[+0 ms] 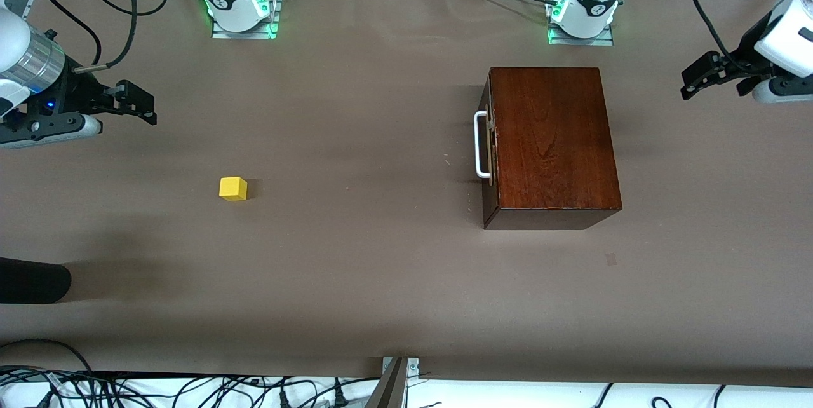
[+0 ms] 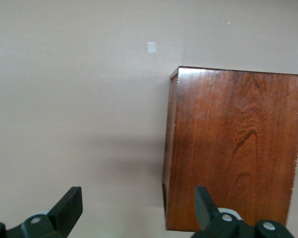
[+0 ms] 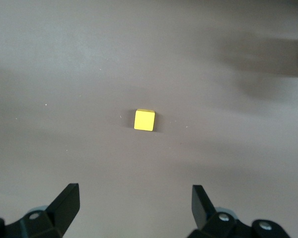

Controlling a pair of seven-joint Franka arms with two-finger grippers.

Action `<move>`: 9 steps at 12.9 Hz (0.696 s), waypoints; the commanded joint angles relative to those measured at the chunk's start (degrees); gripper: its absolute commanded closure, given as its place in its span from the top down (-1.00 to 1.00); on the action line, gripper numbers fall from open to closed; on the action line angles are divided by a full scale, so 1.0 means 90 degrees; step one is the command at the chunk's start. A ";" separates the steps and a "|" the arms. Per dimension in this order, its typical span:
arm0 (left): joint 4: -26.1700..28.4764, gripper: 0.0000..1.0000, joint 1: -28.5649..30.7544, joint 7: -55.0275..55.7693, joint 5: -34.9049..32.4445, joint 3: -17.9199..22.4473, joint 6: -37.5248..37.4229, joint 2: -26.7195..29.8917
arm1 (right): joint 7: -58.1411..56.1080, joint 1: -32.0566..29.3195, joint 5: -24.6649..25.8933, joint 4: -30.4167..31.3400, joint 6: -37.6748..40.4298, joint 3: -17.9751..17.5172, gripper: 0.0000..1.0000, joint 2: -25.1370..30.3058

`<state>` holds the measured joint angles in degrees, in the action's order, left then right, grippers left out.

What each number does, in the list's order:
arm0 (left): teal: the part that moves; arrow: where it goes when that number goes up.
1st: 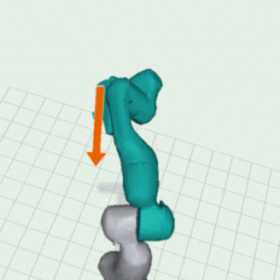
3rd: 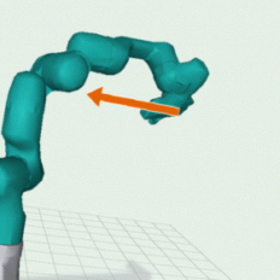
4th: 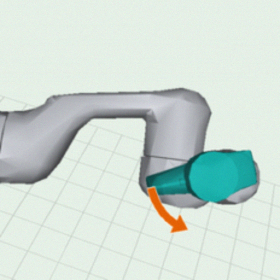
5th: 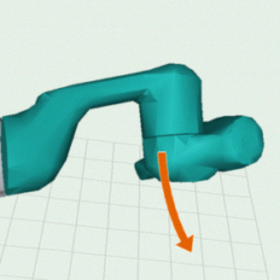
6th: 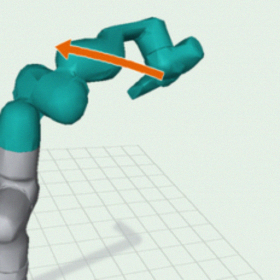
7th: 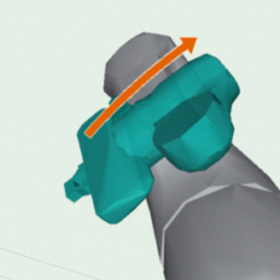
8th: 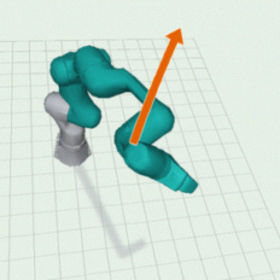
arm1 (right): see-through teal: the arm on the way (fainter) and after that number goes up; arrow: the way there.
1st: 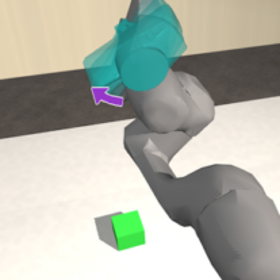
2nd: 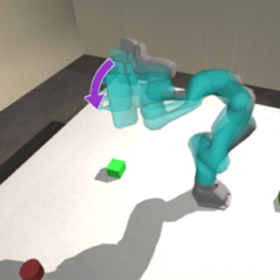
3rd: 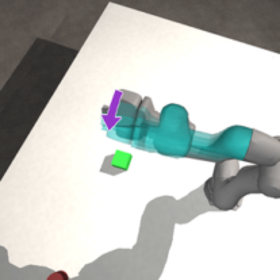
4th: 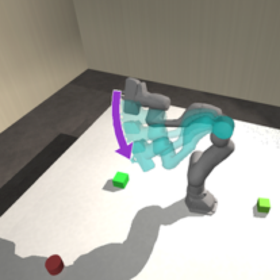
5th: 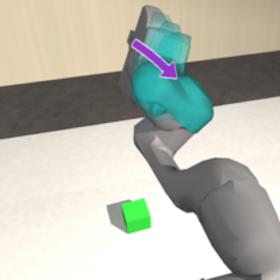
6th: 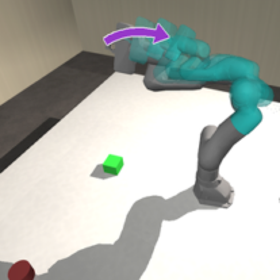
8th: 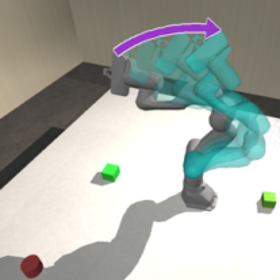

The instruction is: Open drawer, take yellow block, close drawer

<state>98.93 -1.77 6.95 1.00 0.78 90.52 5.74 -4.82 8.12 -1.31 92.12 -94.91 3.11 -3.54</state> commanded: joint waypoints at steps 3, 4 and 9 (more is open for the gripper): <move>-0.0307 1.00 0.0059 -0.0312 0.0094 -0.0028 0.0089 -0.0246 | 0.0027 -0.0073 0.0028 -0.0158 0.0087 -0.0053 1.00 -0.0056; -0.0386 1.00 0.0059 -0.0343 0.0103 -0.0028 0.0079 -0.0324 | 0.0027 -0.0073 0.0028 -0.0158 0.0087 -0.0053 1.00 -0.0056; -0.0426 1.00 0.0050 -0.0343 0.0055 -0.0028 0.0050 -0.0364 | 0.0027 -0.0073 0.0028 -0.0158 0.0087 -0.0053 1.00 -0.0056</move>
